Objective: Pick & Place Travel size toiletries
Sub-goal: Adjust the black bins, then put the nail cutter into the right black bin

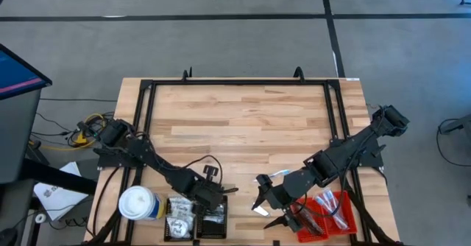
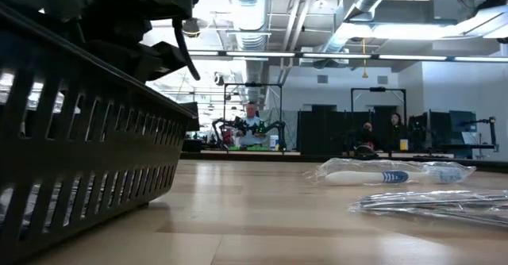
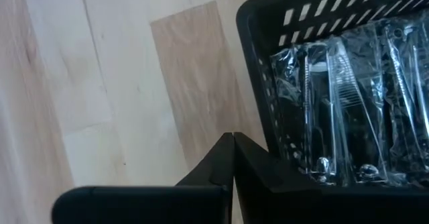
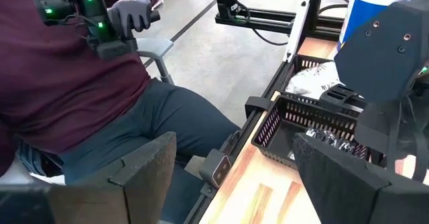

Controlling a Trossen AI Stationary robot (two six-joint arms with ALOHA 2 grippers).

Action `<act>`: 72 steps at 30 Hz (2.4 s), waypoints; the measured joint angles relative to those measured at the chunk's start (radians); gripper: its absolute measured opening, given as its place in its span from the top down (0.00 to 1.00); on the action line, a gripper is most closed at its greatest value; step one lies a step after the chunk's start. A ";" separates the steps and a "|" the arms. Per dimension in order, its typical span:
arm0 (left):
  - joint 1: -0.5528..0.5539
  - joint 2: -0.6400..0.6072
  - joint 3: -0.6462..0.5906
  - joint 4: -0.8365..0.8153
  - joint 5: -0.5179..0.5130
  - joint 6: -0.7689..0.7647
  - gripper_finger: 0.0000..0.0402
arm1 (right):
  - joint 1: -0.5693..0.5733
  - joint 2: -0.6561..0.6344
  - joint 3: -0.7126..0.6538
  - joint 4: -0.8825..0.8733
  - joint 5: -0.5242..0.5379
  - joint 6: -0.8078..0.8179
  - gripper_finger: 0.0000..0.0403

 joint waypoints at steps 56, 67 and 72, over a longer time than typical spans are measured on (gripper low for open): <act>-0.273 -0.547 -0.355 0.649 -0.511 0.151 1.00 | 0.079 0.341 -0.031 -0.255 0.204 0.912 0.27; -0.273 -0.547 -0.355 0.656 -0.511 0.154 1.00 | 0.047 0.415 -0.030 -0.381 0.177 0.978 0.27; -0.272 -0.547 -0.355 0.659 -0.511 0.160 1.00 | 0.060 0.415 -0.025 -0.366 0.176 0.971 0.27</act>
